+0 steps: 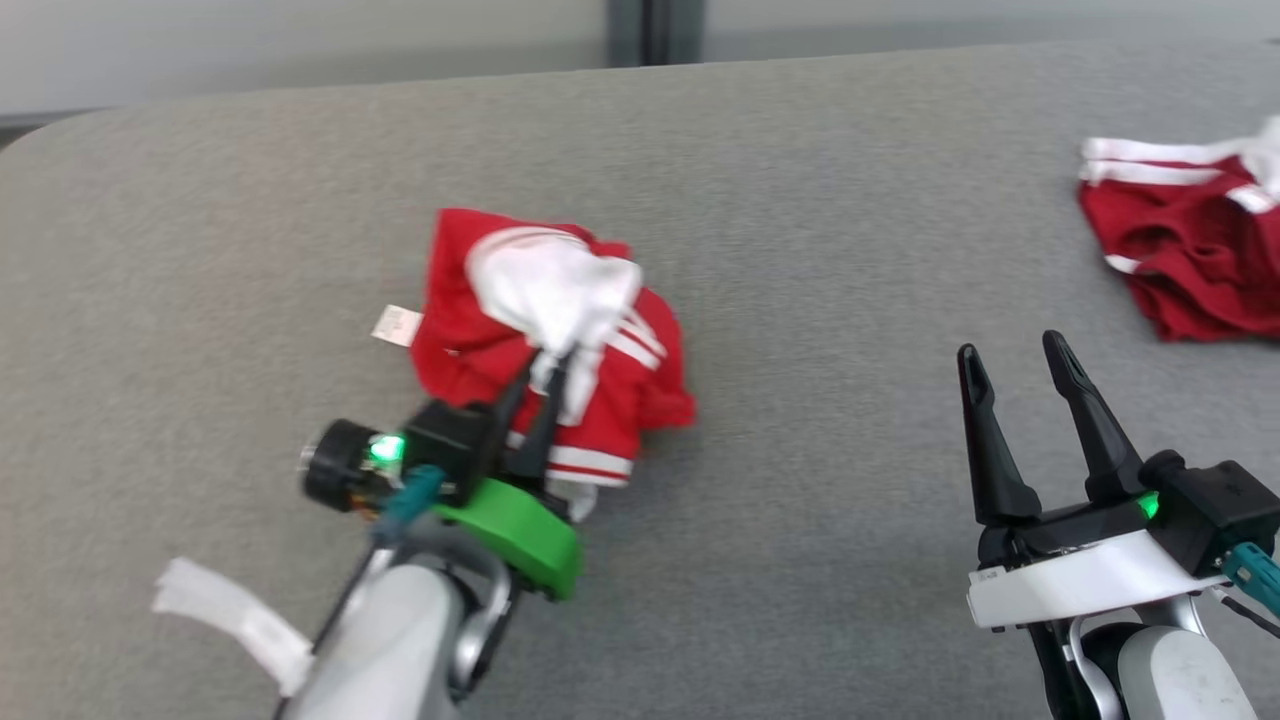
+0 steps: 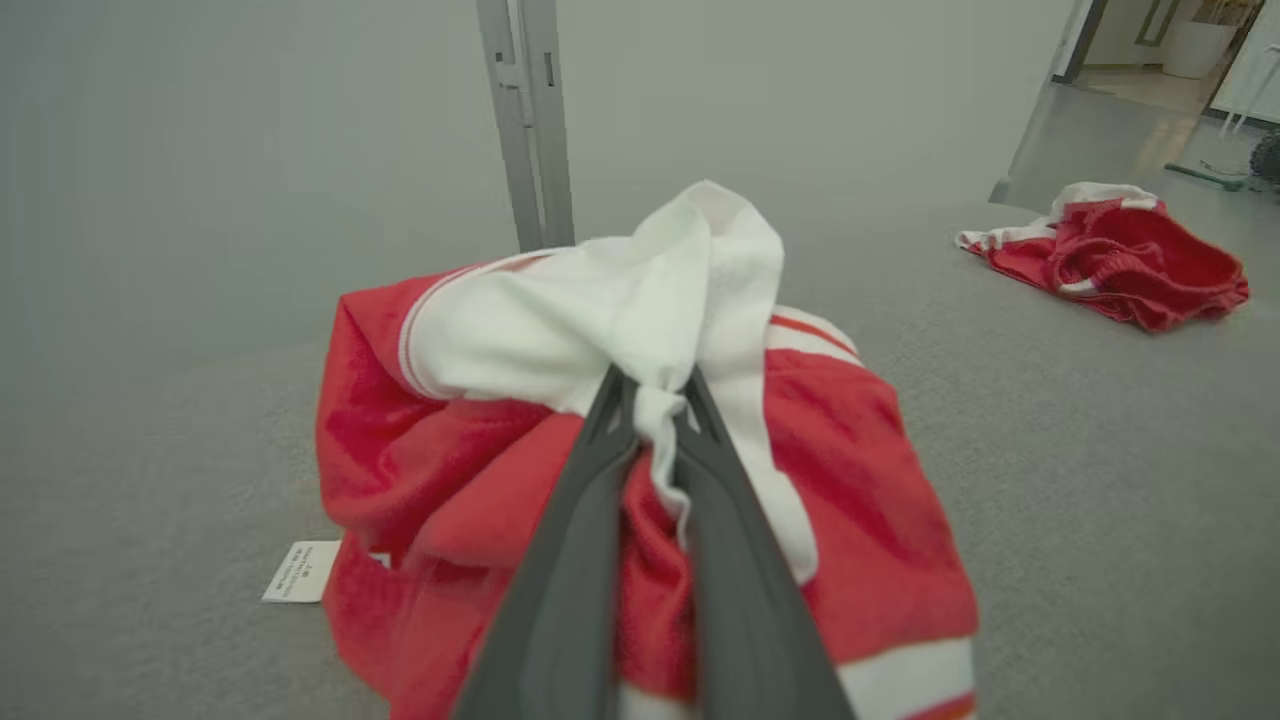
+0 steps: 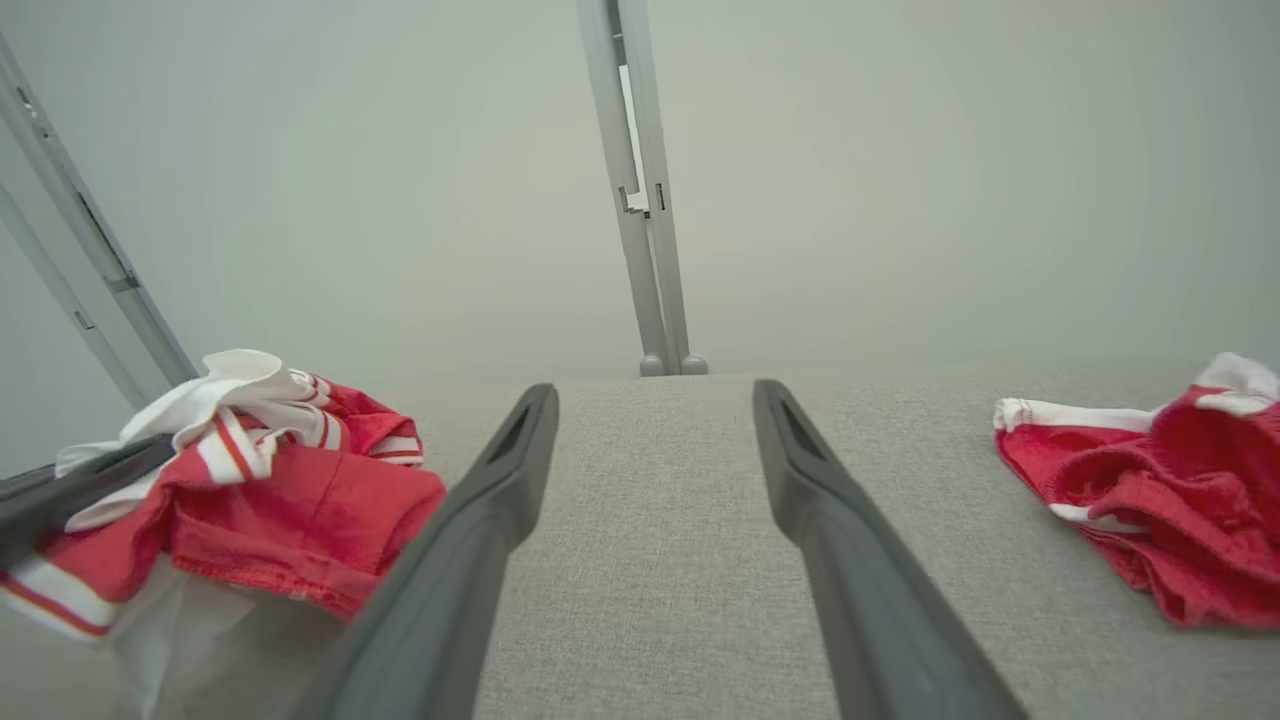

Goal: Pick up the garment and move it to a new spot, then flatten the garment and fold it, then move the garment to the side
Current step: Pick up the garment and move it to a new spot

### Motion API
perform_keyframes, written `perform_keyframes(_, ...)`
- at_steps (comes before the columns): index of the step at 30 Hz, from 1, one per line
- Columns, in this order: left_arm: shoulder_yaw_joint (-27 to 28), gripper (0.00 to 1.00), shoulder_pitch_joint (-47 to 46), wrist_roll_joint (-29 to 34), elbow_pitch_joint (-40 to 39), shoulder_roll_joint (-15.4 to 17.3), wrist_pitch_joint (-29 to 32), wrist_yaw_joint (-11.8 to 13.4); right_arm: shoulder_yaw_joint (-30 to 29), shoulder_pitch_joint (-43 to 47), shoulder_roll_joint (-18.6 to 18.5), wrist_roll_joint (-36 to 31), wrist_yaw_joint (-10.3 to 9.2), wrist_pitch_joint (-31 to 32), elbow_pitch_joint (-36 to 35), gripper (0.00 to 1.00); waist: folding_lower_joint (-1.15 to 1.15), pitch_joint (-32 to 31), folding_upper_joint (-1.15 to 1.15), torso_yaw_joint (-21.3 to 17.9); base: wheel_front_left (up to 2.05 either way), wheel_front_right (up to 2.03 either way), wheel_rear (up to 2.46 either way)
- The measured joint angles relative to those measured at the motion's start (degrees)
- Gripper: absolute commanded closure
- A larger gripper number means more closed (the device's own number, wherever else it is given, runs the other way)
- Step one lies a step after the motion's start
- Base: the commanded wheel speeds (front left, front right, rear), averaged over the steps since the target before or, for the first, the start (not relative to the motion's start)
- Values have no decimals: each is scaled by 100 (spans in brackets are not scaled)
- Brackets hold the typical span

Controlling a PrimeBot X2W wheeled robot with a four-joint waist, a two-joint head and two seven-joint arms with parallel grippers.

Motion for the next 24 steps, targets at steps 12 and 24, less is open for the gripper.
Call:
perform_keyframes(12,-1648,100,-831,-103,738,-198,249,-163,22,-200,83,278,-2,-392,238,0,0,478,0,-1120,0,0,0)
perform_keyframes(24,-1445,0,-1004,-275,675,-193,-766,147,-51,-368,103,152,-2,-477,423,0,0,888,0,-1116,0,0,0)
